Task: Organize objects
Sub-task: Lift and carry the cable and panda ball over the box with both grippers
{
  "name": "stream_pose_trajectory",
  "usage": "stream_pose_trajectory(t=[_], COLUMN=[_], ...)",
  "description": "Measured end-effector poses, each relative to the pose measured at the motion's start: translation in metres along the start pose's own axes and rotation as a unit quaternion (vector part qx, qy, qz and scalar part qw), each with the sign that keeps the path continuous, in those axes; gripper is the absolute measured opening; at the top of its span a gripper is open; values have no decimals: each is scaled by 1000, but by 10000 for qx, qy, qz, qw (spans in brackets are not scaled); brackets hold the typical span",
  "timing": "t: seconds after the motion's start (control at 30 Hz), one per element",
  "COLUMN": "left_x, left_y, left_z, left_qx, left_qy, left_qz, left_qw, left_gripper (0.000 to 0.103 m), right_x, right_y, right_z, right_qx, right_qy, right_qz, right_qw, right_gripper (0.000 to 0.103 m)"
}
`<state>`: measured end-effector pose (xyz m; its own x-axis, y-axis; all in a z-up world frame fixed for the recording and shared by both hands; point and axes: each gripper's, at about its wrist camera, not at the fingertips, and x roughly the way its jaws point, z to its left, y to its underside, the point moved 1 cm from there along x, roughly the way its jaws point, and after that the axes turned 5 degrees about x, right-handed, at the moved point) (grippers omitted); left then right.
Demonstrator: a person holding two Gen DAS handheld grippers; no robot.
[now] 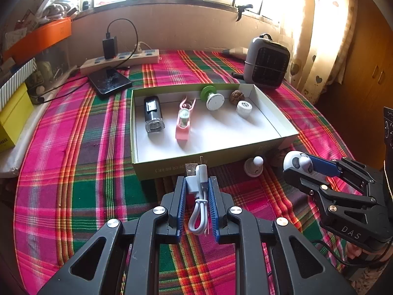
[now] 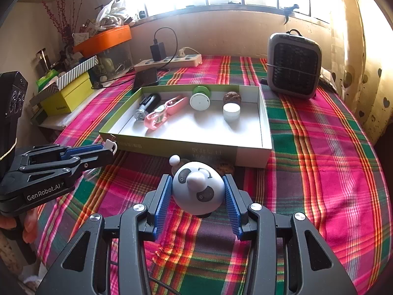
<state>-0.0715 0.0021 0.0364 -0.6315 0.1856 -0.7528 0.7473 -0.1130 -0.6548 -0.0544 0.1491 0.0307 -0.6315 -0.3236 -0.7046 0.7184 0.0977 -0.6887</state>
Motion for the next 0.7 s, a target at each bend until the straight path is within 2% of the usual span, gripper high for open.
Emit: stream_pose_trajectory(t=[0.7], left_x=[1], left_y=[-22], left_z=[12], left_qx=[-116], left_qy=[-49], left_qz=[-132], left_qw=[9998], left_gripper=[16], right_x=[5], right_y=[-38], right_z=[14], right_qx=[-211], right_qy=[-221], right_qz=[-165], right_qw=[9994], right_gripper=[44])
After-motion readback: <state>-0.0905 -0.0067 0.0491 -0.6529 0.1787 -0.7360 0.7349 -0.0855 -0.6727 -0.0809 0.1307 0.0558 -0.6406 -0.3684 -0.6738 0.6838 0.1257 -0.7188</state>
